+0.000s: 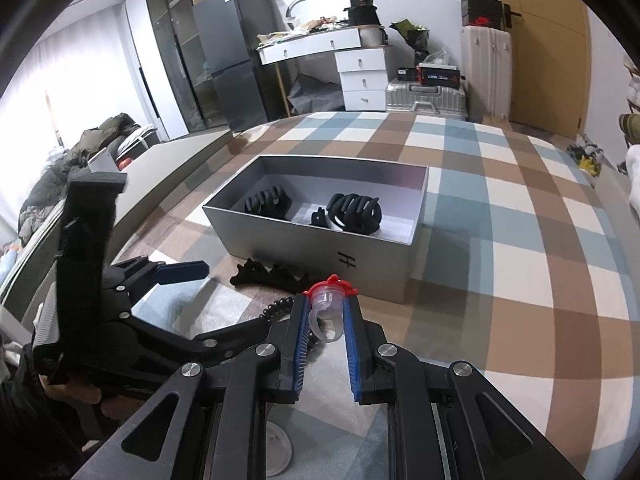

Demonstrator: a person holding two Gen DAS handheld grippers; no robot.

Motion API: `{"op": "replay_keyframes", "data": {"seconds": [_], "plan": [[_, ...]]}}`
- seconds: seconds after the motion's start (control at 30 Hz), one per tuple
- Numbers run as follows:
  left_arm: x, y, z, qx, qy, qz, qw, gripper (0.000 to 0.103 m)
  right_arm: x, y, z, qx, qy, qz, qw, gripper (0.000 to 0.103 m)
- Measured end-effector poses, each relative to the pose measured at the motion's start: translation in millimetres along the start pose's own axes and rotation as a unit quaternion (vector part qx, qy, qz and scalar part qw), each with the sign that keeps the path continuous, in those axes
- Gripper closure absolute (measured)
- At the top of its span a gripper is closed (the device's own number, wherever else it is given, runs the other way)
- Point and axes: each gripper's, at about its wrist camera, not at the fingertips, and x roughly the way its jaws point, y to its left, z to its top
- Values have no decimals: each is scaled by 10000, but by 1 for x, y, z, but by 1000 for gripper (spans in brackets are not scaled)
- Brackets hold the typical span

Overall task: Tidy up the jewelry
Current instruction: 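Close the left tool on the black spiral hair tie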

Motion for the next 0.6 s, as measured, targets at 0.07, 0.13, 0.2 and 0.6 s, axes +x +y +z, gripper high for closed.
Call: {"op": "replay_keyframes", "data": {"seconds": [0.07,0.13,0.2,0.6], "plan": [[2,5,-2,-75,58,92,9999,2,0,1,0,-15,12,13,10000,87],[0,6,-3,-33,52,148,9999,2,1,2,0,-31,13,13,10000,87],[-4,9,-6,60,23,277,9996,2,1,2,0,-35,22,8,10000,87],[-6,-8,-5,193,31,-135,9997,3,3,4,-1,-71,51,15,10000,87]]}}
